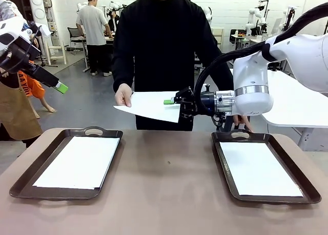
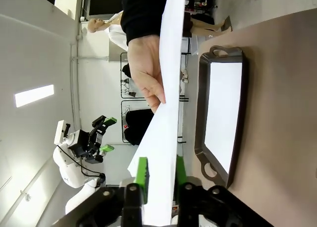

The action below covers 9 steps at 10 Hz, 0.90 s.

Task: Sort the A4 documents.
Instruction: Receive the A4 Paper.

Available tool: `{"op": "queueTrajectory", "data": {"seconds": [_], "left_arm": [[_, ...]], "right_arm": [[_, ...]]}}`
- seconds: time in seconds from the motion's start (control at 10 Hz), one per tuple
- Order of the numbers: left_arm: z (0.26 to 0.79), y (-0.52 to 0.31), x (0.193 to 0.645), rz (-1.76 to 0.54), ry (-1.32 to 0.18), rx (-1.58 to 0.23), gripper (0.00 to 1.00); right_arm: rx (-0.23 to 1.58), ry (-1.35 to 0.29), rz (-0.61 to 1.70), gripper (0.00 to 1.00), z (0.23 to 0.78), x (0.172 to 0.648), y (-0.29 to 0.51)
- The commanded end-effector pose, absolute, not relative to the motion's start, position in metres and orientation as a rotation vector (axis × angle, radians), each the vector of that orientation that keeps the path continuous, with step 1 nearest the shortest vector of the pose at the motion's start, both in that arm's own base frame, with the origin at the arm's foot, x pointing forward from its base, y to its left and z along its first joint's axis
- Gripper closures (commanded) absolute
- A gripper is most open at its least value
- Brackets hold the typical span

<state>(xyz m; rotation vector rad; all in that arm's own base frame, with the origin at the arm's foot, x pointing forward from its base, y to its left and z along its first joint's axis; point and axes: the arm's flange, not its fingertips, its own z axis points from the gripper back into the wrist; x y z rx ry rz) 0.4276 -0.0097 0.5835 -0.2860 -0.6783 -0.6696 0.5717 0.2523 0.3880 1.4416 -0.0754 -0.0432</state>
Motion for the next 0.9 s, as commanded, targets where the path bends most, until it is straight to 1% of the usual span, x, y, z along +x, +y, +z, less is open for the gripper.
{"op": "queueTrajectory", "data": {"seconds": [0.0,0.1,0.2,0.8], "left_arm": [[0.5838,-0.0092,0.4269,-0.674,-0.68,-0.284,0.03],[0.5838,-0.0092,0.4269,-0.674,-0.68,-0.284,0.03],[0.5838,-0.0092,0.4269,-0.674,-0.68,-0.284,0.03],[0.5838,-0.0092,0.4269,-0.674,-0.68,-0.284,0.03]], "right_arm": [[1.455,-0.076,-0.039,0.9,0.3875,0.5784,0.2541],[1.451,-0.076,-0.035,0.98,0.3884,0.5792,0.2535],[1.452,-0.075,-0.032,1.0,0.3896,0.5798,0.2524],[1.476,-0.083,0.001,1.0,0.395,0.5845,0.2503]]}}
